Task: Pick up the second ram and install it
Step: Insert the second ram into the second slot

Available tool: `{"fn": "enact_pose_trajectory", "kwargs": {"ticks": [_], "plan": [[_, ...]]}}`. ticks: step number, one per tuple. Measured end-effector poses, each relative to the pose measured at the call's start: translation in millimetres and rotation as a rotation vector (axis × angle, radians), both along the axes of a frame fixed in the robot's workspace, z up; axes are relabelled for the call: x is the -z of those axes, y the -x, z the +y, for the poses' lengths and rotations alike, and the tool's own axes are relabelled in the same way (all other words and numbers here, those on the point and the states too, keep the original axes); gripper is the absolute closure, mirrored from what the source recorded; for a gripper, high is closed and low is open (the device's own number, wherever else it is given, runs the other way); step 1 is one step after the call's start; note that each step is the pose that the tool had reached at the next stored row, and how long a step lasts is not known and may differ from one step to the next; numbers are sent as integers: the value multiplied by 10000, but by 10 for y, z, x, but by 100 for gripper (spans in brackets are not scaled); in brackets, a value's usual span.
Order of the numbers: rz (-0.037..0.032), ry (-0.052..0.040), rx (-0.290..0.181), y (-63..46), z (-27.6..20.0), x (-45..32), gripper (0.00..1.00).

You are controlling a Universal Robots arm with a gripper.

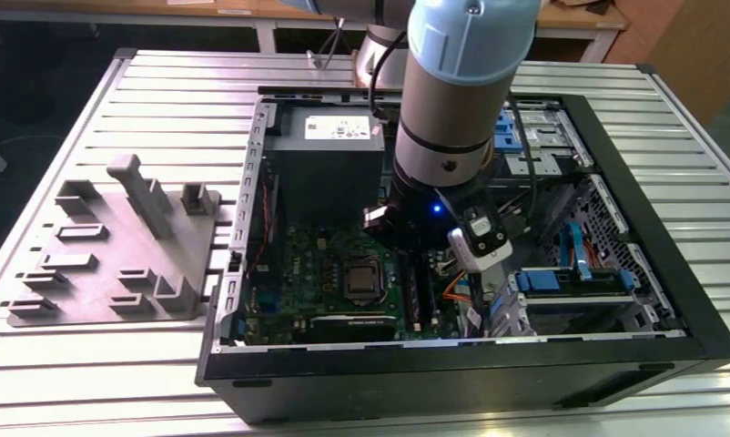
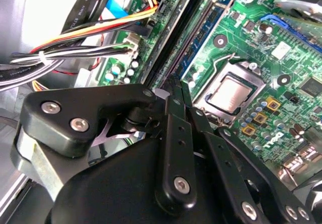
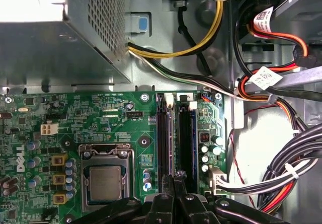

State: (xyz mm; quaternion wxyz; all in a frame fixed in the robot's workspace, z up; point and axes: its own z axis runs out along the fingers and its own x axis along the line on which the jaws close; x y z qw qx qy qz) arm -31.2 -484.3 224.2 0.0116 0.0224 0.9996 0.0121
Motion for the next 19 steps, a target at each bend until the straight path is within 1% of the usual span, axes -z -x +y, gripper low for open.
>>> {"fn": "enact_pose_trajectory", "kwargs": {"ticks": [6,11,16,19], "plan": [[-7,1,0,5,0,31,92],[-7,0,0,6,0,37,92],[-8,-1,0,6,0,73,92],[-7,0,0,6,0,79,92]]}}
